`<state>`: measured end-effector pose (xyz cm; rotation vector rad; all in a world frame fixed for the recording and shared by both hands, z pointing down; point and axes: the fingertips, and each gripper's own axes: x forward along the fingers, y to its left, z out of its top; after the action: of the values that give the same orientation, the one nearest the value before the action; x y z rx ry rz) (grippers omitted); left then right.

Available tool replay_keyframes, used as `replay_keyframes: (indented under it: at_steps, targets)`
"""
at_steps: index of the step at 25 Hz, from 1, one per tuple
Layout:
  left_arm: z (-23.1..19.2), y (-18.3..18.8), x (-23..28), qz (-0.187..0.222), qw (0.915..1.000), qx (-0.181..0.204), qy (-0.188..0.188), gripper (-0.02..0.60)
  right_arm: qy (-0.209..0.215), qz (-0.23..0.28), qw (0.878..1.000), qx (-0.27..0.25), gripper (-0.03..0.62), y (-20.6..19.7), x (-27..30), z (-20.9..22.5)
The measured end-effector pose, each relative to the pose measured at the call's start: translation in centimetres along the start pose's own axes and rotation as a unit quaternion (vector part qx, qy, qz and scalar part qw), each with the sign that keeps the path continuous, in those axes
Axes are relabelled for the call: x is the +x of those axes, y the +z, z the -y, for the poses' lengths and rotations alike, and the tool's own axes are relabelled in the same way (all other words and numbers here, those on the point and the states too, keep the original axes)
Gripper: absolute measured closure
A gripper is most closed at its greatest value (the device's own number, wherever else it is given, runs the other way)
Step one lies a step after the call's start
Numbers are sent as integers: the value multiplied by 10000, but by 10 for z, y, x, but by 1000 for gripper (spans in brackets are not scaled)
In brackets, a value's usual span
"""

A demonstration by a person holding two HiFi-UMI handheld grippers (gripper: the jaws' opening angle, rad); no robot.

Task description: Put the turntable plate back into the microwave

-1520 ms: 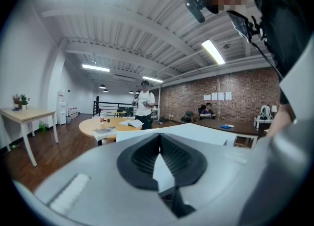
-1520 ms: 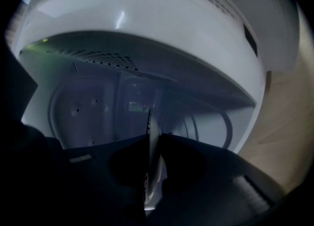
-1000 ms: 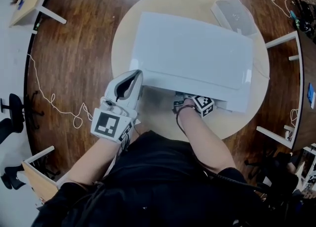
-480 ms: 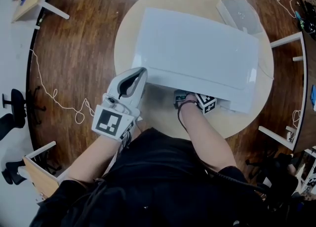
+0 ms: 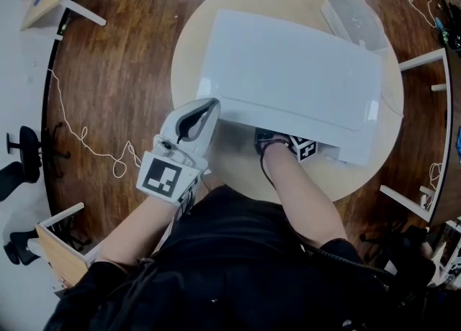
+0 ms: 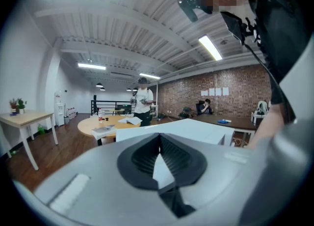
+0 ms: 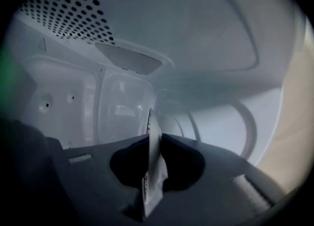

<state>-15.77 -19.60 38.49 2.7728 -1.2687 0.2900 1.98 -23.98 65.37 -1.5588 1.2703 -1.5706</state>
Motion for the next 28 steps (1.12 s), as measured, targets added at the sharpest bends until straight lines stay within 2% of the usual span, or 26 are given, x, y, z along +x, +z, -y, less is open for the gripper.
replay_keyframes:
  at_steps: [4,18,28]
  targets:
    - [0,3,-1,-3,9998,-172,48,577,-158,73,9998,-31,562,3,-1,6]
    - [-6,-2,-5,-69,9998,-156,79,577,-398,-19,9992,-63,543,2,-5,6]
    - [7,0,-4,-80,9999,-75,-38,577,-329,101,9994,-80,516,11,-25,10]
